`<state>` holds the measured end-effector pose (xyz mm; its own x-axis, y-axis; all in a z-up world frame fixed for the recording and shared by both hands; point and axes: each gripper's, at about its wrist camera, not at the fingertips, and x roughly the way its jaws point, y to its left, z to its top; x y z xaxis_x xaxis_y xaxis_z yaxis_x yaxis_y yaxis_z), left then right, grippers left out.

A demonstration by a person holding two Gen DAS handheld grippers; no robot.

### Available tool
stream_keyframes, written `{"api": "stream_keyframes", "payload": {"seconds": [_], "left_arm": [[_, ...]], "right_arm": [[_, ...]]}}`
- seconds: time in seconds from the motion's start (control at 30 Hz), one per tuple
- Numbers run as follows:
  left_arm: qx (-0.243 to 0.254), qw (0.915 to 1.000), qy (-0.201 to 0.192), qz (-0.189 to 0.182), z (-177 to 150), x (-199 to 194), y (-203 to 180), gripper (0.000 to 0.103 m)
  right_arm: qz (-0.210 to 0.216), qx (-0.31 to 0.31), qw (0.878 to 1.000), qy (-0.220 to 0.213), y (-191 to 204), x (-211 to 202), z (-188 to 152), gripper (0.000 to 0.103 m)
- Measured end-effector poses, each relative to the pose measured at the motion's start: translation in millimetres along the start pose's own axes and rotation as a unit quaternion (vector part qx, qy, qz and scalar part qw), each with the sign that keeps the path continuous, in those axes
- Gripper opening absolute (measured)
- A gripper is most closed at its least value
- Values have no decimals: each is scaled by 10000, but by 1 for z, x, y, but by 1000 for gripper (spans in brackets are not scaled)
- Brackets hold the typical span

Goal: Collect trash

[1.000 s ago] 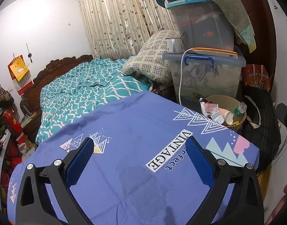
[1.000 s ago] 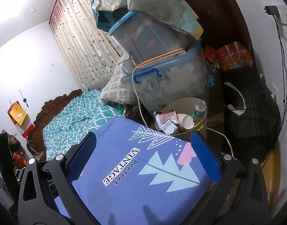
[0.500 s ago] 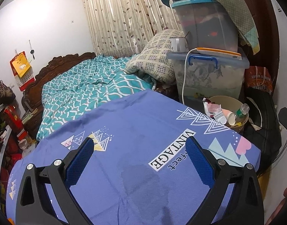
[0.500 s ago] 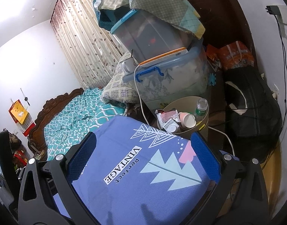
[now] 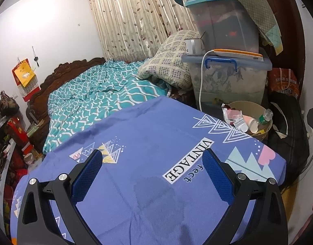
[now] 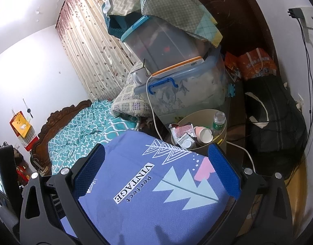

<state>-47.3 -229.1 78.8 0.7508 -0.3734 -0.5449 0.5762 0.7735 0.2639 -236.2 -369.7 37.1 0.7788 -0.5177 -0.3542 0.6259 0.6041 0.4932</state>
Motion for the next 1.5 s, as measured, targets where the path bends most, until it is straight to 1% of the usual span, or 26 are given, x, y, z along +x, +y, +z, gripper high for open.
{"api": "stream_keyframes", "payload": {"seconds": [0.17,0.4,0.6,0.73,0.97,1.23,1.4,1.5], "left_arm": [[11,10000,18,52,0,2,1,94],[-37,10000,5,21,-1,3,4,94],[49,9999,-31,162,-1,3,2,94],[88,9994,-51,320,-2,2,0,94],[29,9997,-47,248,-3,0,3,94],[-65,9999,69,-65,-2,1,2,94],[-107,9997,84,-184,-2,-1,0,94],[-138,9995,163,-228,-1,1,-1,94]], "right_arm": [[2,-4,10000,5,0,0,-1,100],[8,-33,10000,-14,1,-1,-1,100],[29,-59,10000,-6,3,1,-1,100],[36,-84,9999,-42,4,0,1,100],[69,-154,9998,-77,6,0,2,100],[82,-253,9994,-222,6,-5,5,100],[68,-233,9994,-250,3,-7,5,100],[78,-244,9994,-247,3,-7,5,100]]}}
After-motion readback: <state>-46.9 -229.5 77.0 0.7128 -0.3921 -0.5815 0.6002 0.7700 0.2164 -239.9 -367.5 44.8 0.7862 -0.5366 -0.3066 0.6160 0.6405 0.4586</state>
